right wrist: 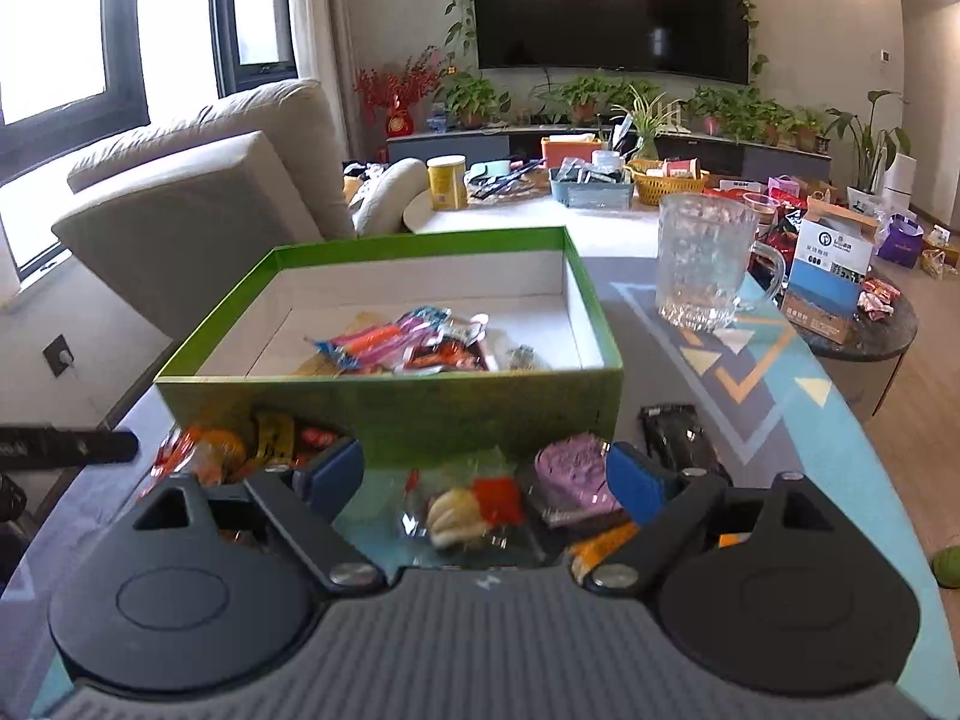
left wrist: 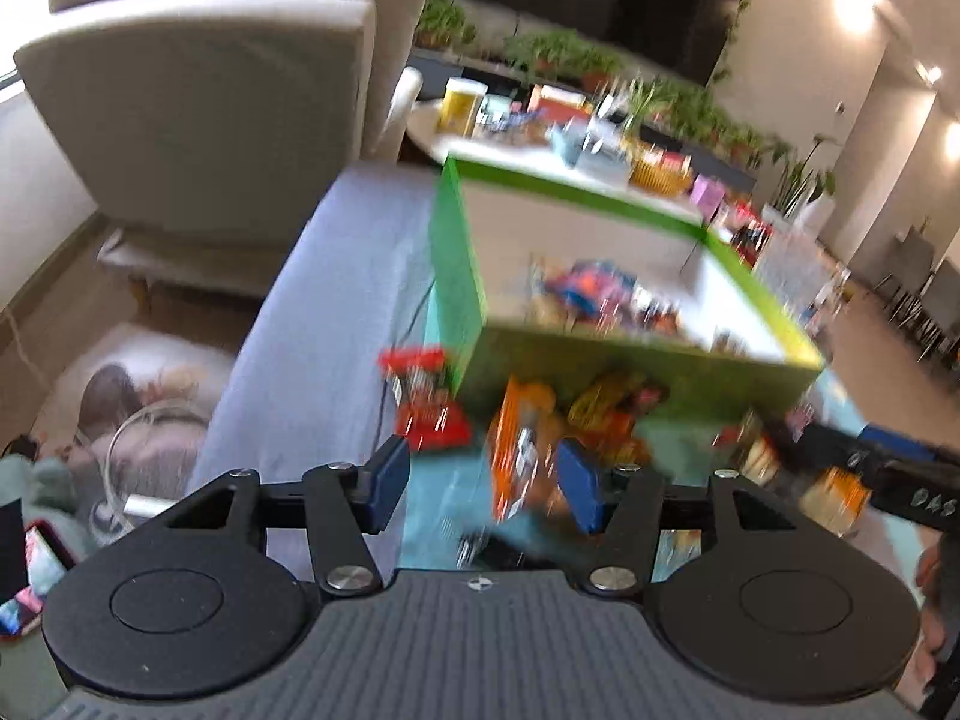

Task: Organize snacks
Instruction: 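Move both grippers back down to the snack pile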

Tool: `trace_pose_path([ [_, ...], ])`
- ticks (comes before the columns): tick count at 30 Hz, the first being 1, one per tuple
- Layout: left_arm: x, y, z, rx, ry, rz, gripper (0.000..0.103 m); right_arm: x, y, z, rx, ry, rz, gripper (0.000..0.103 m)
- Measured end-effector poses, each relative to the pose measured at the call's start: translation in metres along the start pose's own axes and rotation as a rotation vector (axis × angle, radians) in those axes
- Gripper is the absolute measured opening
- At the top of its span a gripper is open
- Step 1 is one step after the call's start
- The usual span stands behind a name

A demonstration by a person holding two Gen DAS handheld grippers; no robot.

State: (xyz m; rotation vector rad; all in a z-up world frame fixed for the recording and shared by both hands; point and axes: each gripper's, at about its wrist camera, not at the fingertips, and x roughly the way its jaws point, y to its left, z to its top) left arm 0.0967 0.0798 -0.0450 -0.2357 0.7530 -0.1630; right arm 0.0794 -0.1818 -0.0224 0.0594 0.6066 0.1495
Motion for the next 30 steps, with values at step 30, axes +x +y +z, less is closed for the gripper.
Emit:
trace_pose_path([
  [30, -0.004, -0.057, -0.048, 0.318, 0.154, -0.119, 0.028, -0.014, -0.004, -0.037, -0.025, 0.074, -0.013, 0.059],
])
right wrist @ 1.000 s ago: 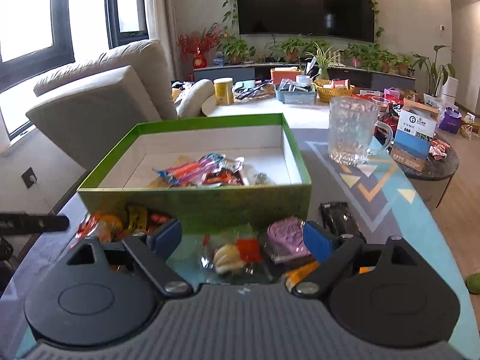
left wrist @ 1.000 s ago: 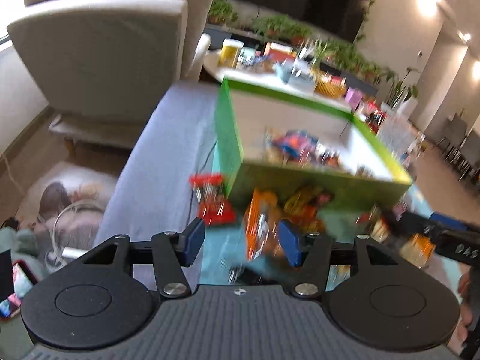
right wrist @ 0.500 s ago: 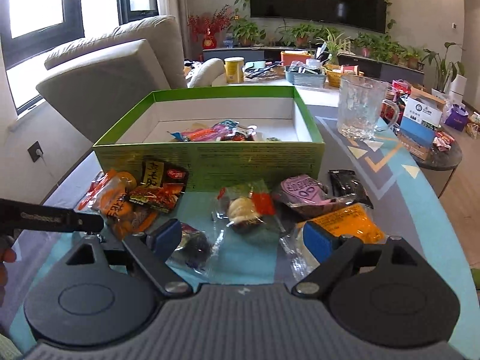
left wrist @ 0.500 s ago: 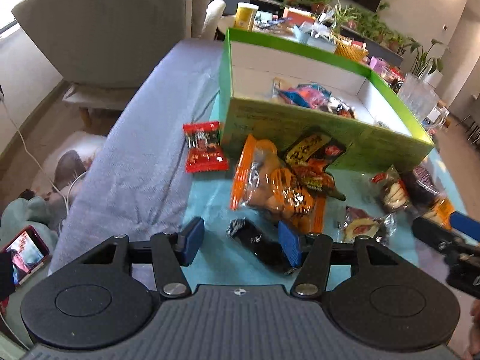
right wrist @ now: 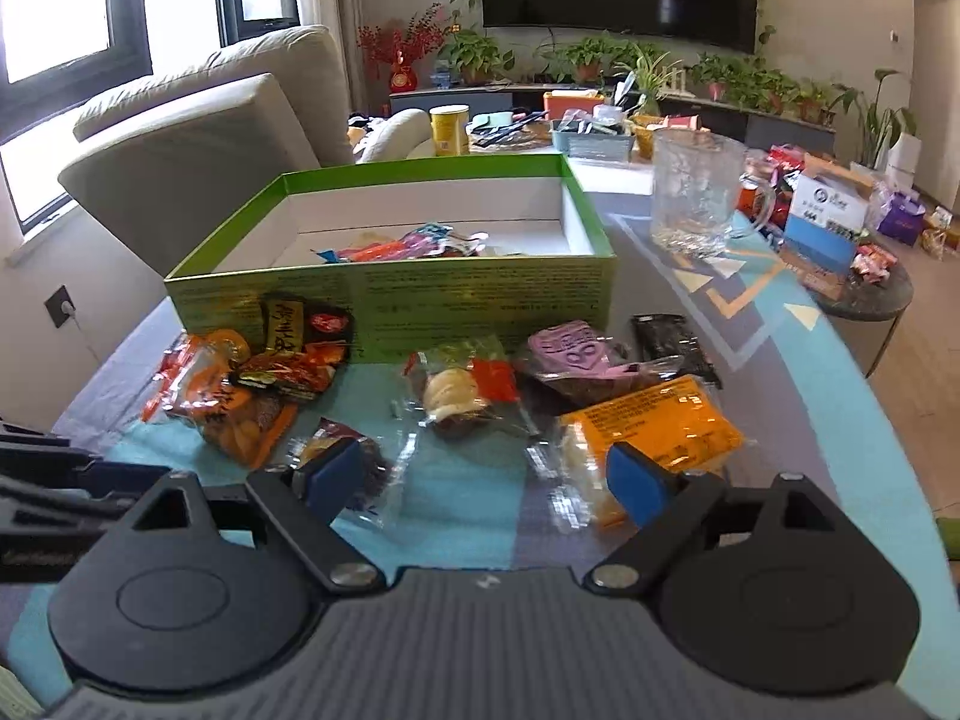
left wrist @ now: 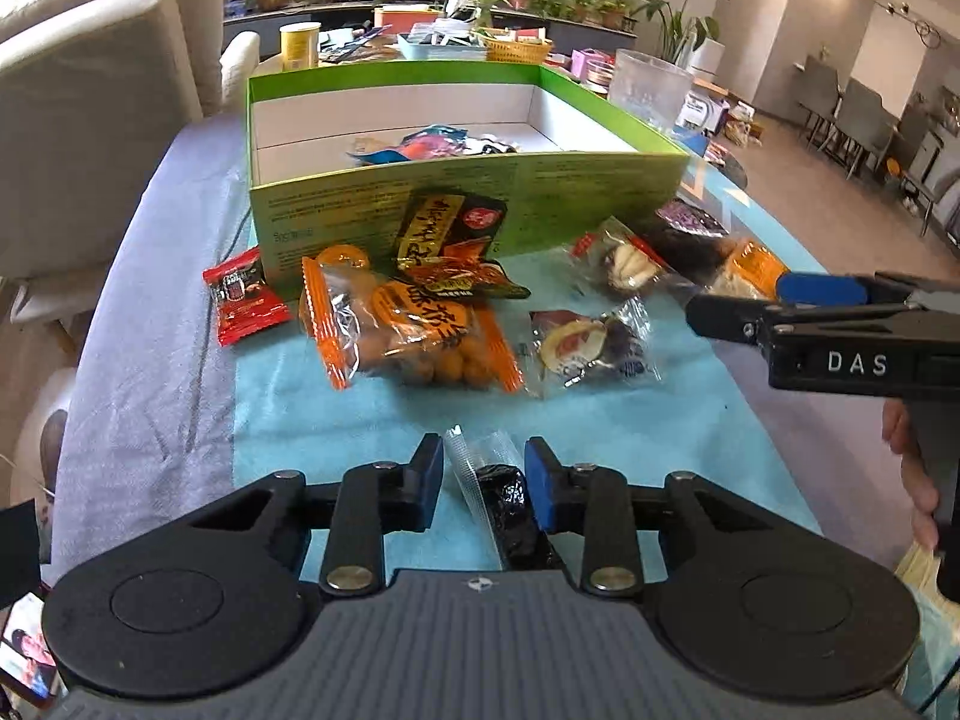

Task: Organize snacks
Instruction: 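Move both grippers back down to the snack pile, then grasp the black wrapped snack with left while right grasps orange block packet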

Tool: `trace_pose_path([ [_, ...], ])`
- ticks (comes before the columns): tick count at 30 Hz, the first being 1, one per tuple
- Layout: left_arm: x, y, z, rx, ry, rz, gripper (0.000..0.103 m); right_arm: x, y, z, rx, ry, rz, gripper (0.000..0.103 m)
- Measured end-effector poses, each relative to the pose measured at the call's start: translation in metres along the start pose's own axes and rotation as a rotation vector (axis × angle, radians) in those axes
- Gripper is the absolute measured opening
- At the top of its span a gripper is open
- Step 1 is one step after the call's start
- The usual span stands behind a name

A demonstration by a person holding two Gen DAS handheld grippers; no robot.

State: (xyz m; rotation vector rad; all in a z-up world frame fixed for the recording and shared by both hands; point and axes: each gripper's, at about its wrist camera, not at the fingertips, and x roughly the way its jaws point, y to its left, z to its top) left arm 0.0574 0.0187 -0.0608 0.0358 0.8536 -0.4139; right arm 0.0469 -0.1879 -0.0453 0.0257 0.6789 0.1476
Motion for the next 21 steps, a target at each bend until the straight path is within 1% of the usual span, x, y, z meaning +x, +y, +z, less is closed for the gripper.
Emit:
trace_pose_path([
  [4, -0.005, 0.0, -0.001, -0.023, 0.017, 0.037, 0.031, -0.002, -0.008, -0.007, -0.03, 0.003, -0.041, 0.059],
  [6, -0.008, -0.001, 0.0, -0.028, 0.031, 0.046, 0.041, 0.001, -0.013, -0.011, -0.027, 0.013, -0.058, 0.059],
  [10, -0.021, -0.001, 0.0, -0.056, 0.037, 0.05, 0.043, 0.007, -0.021, -0.014, -0.016, 0.029, -0.093, 0.059],
  [13, -0.027, -0.002, -0.002, -0.082, 0.056, 0.049, 0.046, 0.009, -0.032, -0.01, 0.076, 0.042, -0.079, 0.059],
  [18, -0.016, -0.009, -0.012, -0.085, 0.121, 0.04, 0.046, 0.021, -0.053, 0.003, 0.327, 0.071, -0.1, 0.059],
  [19, -0.013, -0.01, -0.013, -0.088, 0.133, 0.038, 0.047, 0.025, -0.055, 0.006, 0.358, 0.074, -0.103, 0.059],
  [20, -0.013, -0.014, -0.014, -0.078, 0.117, 0.047, 0.048, 0.031, -0.056, 0.008, 0.369, 0.083, -0.109, 0.059],
  [21, -0.012, -0.016, -0.014, -0.064, 0.123, 0.051, 0.048, 0.036, -0.056, 0.01, 0.362, 0.1, -0.121, 0.059],
])
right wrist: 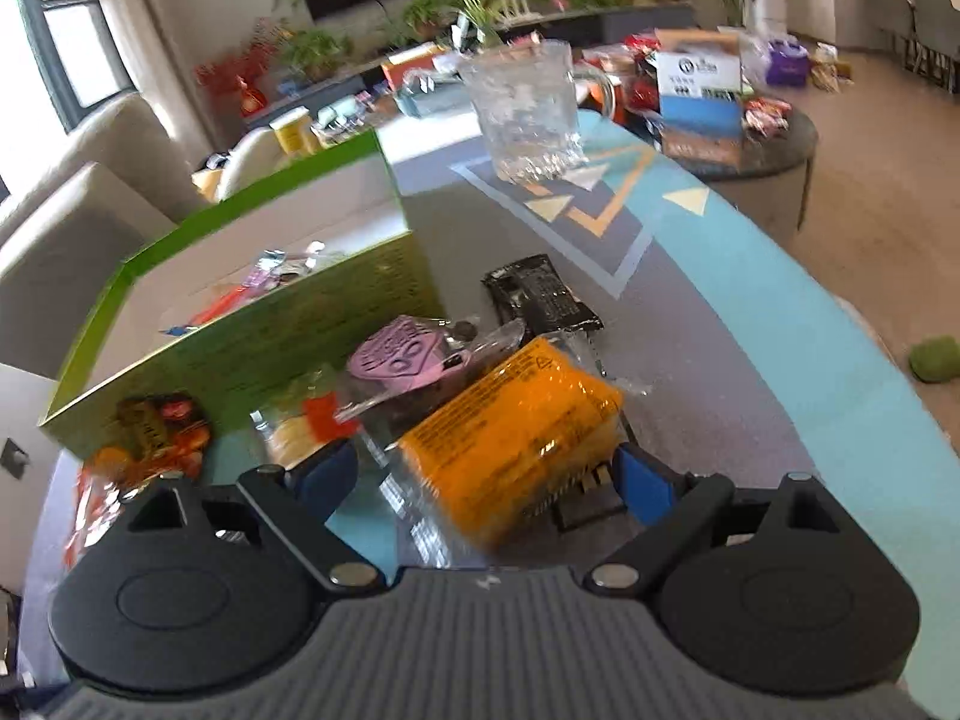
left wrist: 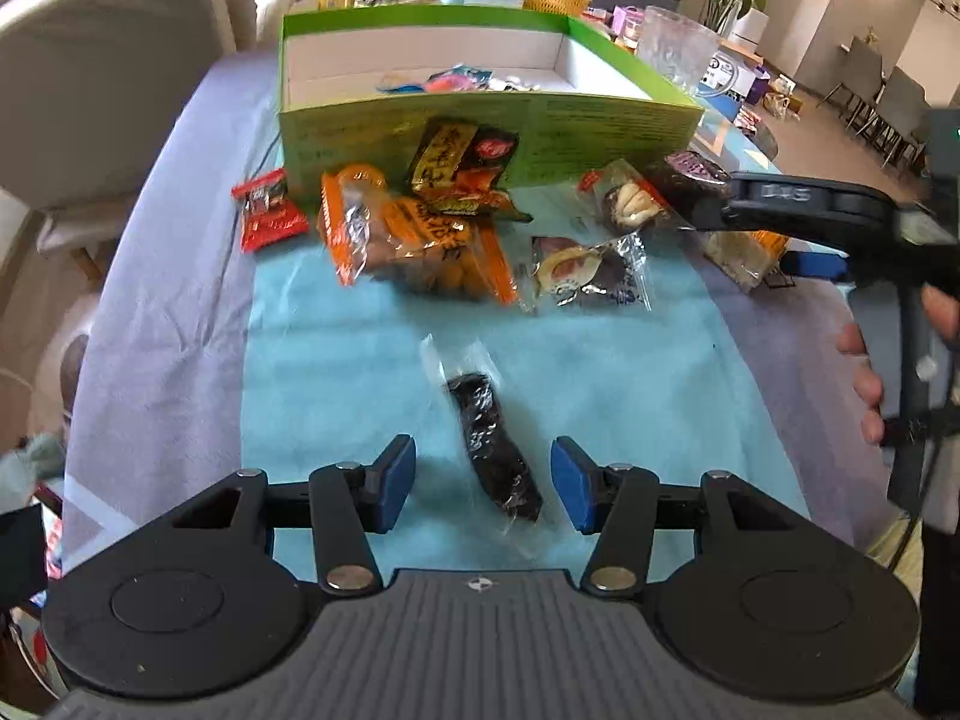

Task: Organize snacks
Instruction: 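Grasp the black wrapped snack with left while right grasps orange block packet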

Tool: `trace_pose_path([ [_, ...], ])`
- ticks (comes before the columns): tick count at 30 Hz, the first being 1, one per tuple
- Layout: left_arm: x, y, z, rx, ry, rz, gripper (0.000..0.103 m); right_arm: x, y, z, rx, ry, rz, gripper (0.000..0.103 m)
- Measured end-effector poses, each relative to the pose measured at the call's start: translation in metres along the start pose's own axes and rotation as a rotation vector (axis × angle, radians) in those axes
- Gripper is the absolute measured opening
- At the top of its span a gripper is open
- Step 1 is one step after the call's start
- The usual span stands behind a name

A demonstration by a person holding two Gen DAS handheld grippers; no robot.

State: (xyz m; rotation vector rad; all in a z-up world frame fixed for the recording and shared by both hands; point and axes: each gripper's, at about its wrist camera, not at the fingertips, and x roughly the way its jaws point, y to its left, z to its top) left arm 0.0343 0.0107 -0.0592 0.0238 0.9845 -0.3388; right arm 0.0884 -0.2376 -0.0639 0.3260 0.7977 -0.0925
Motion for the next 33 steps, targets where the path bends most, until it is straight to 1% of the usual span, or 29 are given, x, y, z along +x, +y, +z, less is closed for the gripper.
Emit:
trace_pose_path([
  [2, 0.002, -0.004, 0.0, 0.019, -0.003, 0.01, 0.048, 0.007, 0.005, 0.001, -0.076, 0.014, -0.027, 0.059],
  [4, 0.003, -0.007, 0.001, 0.038, -0.012, 0.018, 0.048, 0.006, 0.007, -0.001, -0.179, -0.013, -0.022, 0.059],
  [5, 0.004, -0.007, 0.001, 0.048, -0.016, 0.02, 0.048, 0.005, 0.007, -0.003, -0.232, -0.032, 0.0, 0.059],
  [7, 0.004, -0.008, 0.0, 0.061, -0.025, 0.015, 0.048, 0.007, 0.002, -0.005, -0.34, -0.04, 0.06, 0.059],
  [10, 0.004, -0.003, 0.001, 0.044, -0.03, -0.006, 0.047, 0.009, -0.007, -0.009, -0.467, -0.043, 0.135, 0.059],
  [12, 0.003, 0.0, 0.002, 0.033, -0.03, -0.011, 0.042, 0.008, -0.01, -0.013, -0.542, -0.024, 0.164, 0.059],
  [13, 0.003, 0.001, 0.002, 0.033, -0.03, -0.009, 0.042, 0.005, -0.012, -0.015, -0.561, -0.028, 0.174, 0.059],
  [18, 0.004, 0.004, 0.006, 0.012, -0.026, -0.003, 0.038, -0.013, -0.007, -0.034, -0.602, -0.028, 0.199, 0.059],
  [21, 0.004, 0.004, 0.007, 0.011, -0.025, 0.003, 0.037, -0.025, 0.0, -0.048, -0.626, -0.031, 0.252, 0.059],
  [22, 0.004, 0.004, 0.007, 0.01, -0.026, 0.006, 0.036, -0.03, 0.002, -0.053, -0.641, -0.039, 0.272, 0.059],
  [23, 0.004, 0.004, 0.007, 0.01, -0.029, 0.011, 0.034, -0.036, 0.004, -0.057, -0.655, -0.055, 0.275, 0.059],
  [24, 0.003, 0.003, 0.007, 0.014, -0.033, 0.015, 0.032, -0.041, 0.005, -0.059, -0.663, -0.076, 0.257, 0.059],
  [25, 0.002, 0.002, 0.006, 0.021, -0.038, 0.018, 0.031, -0.045, 0.006, -0.06, -0.666, -0.106, 0.222, 0.059],
  [26, 0.001, 0.001, 0.005, 0.03, -0.048, 0.021, 0.029, -0.048, 0.007, -0.059, -0.66, -0.135, 0.184, 0.059],
  [28, -0.002, -0.002, 0.003, 0.045, -0.074, 0.023, 0.029, -0.049, 0.007, -0.055, -0.632, -0.166, 0.141, 0.059],
  [29, -0.004, -0.003, 0.003, 0.05, -0.081, 0.023, 0.029, -0.047, 0.007, -0.053, -0.62, -0.166, 0.132, 0.059],
  [31, -0.006, -0.004, 0.002, 0.056, -0.089, 0.026, 0.029, -0.037, 0.009, -0.047, -0.584, -0.137, 0.111, 0.059],
  [32, -0.007, -0.004, 0.002, 0.056, -0.091, 0.027, 0.029, -0.031, 0.009, -0.045, -0.555, -0.119, 0.111, 0.059],
  [33, -0.007, -0.004, 0.003, 0.055, -0.092, 0.029, 0.029, -0.027, 0.011, -0.042, -0.515, -0.099, 0.128, 0.059],
])
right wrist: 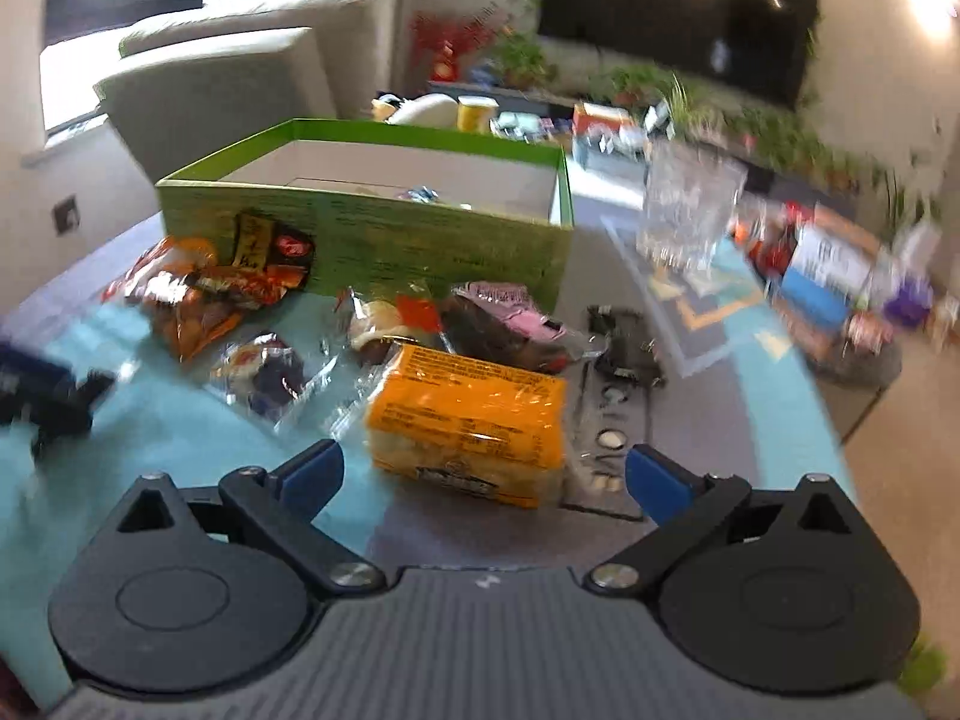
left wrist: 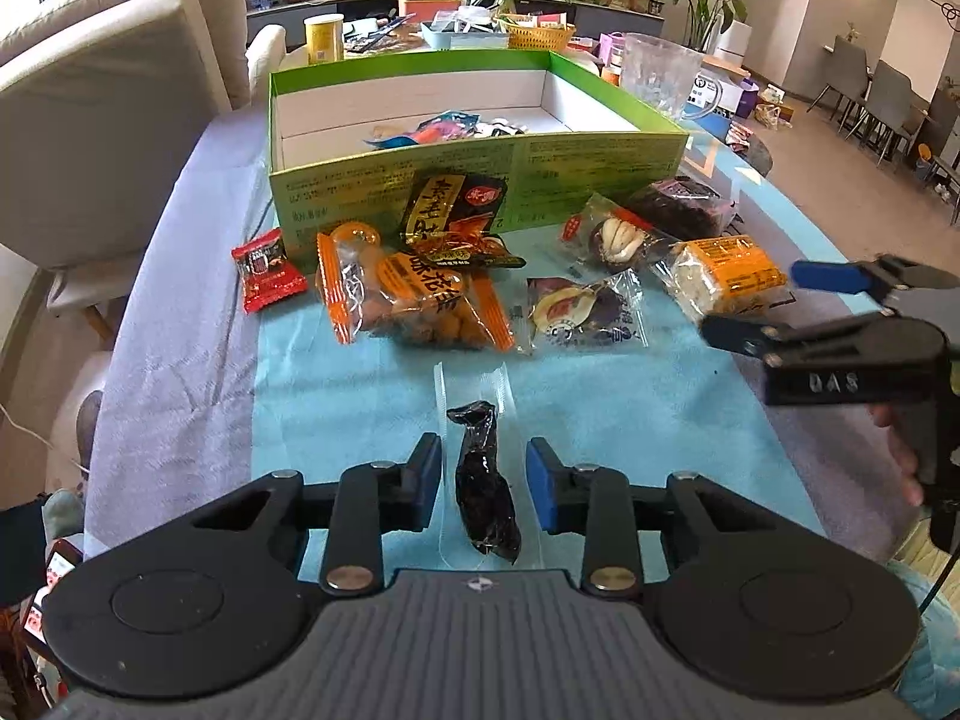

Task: Organize snacks
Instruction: 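Grasp the black wrapped snack with left while right grasps orange block packet, then lift both held snacks and carry them over the green box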

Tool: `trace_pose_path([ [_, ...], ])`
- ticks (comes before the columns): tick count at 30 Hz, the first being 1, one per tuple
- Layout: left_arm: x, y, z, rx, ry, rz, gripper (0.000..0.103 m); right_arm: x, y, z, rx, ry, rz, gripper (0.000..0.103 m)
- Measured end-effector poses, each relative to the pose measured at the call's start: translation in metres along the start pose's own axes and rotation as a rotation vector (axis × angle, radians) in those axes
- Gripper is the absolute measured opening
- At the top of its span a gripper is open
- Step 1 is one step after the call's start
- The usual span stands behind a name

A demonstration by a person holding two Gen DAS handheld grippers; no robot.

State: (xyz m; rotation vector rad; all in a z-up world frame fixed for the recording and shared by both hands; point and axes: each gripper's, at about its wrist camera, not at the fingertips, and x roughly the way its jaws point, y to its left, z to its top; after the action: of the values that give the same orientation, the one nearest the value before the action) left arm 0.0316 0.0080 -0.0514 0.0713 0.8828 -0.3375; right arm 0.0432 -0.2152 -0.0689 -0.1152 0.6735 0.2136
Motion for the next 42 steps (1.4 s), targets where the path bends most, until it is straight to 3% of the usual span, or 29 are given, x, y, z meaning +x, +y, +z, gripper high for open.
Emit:
trace_pose_path([
  [4, -0.003, 0.002, 0.0, -0.007, -0.01, 0.002, 0.029, 0.01, -0.005, 0.009, 0.136, -0.005, 0.076, 0.059],
  [13, -0.003, 0.005, -0.001, -0.025, -0.014, -0.004, 0.029, 0.031, -0.007, 0.016, 0.224, 0.058, 0.051, 0.058],
  [27, -0.025, 0.01, 0.017, -0.049, -0.108, -0.011, 0.029, -0.019, -0.009, 0.03, 0.24, -0.085, 0.062, 0.058],
  [31, -0.029, 0.009, 0.033, -0.047, -0.158, -0.021, 0.029, -0.027, -0.009, 0.043, 0.241, -0.138, 0.073, 0.058],
  [38, -0.022, 0.008, 0.092, -0.087, -0.319, 0.004, 0.029, -0.022, -0.006, 0.071, 0.231, -0.207, 0.068, 0.058],
  [42, -0.007, 0.008, 0.108, -0.088, -0.331, 0.004, 0.029, -0.02, -0.002, 0.086, 0.216, -0.243, 0.069, 0.058],
])
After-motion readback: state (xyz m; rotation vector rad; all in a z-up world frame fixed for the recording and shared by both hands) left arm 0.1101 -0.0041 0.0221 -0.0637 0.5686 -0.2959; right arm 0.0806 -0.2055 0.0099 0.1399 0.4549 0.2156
